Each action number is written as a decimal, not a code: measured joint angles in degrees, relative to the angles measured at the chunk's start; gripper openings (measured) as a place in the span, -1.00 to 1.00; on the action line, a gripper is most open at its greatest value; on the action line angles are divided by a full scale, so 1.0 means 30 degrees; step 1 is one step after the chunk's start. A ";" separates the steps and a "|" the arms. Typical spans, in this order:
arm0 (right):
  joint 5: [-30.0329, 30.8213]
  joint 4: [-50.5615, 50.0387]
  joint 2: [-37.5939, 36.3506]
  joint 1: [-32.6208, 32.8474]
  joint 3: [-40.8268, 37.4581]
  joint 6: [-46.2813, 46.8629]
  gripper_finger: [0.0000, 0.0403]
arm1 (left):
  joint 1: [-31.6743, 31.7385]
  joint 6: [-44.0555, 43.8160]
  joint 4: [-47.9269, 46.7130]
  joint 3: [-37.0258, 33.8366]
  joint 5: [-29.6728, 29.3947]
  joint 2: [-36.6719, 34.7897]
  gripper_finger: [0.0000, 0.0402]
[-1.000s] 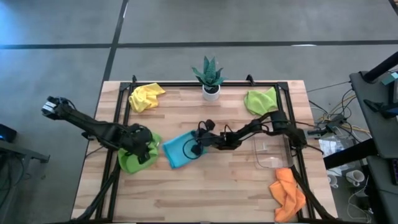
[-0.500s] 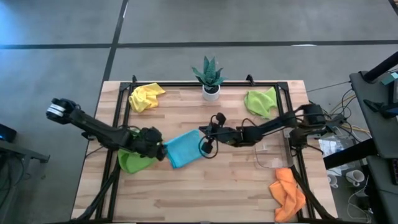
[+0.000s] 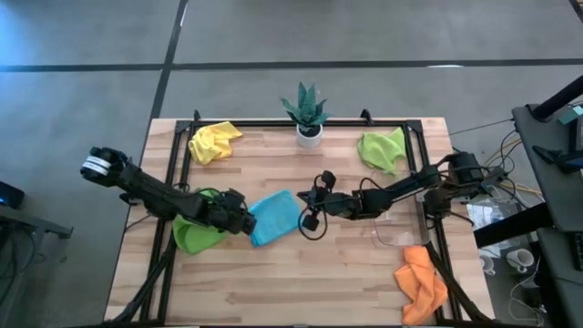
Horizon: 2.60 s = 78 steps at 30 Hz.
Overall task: Fold microfiber towels
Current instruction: Fold the blue towel on the table
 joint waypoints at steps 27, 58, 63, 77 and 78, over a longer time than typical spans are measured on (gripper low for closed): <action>0.0002 -0.0326 0.0000 0.0488 -0.0143 0.0137 -0.91 | -0.0007 -0.1603 0.1078 0.0981 0.1477 0.1927 -0.08; -0.0004 -0.0322 0.0000 0.0568 -0.0197 0.0413 -0.91 | 0.0534 -0.1617 -0.1004 0.1607 -0.1086 0.1552 -0.99; -0.0017 -0.0323 0.0000 0.0611 -0.0197 0.0413 -0.91 | 0.0652 -0.1636 -0.3254 0.2886 0.0013 0.0072 -1.00; -0.1036 -0.0315 0.0000 0.0699 -0.0197 0.0565 -0.91 | 0.1725 -0.3147 -0.6322 0.1616 0.3534 -0.0561 -1.00; -0.1124 -0.0315 0.0000 0.0699 -0.0191 0.0558 -0.91 | 0.1798 -0.3055 -0.6399 0.1576 0.3906 -0.0442 -1.00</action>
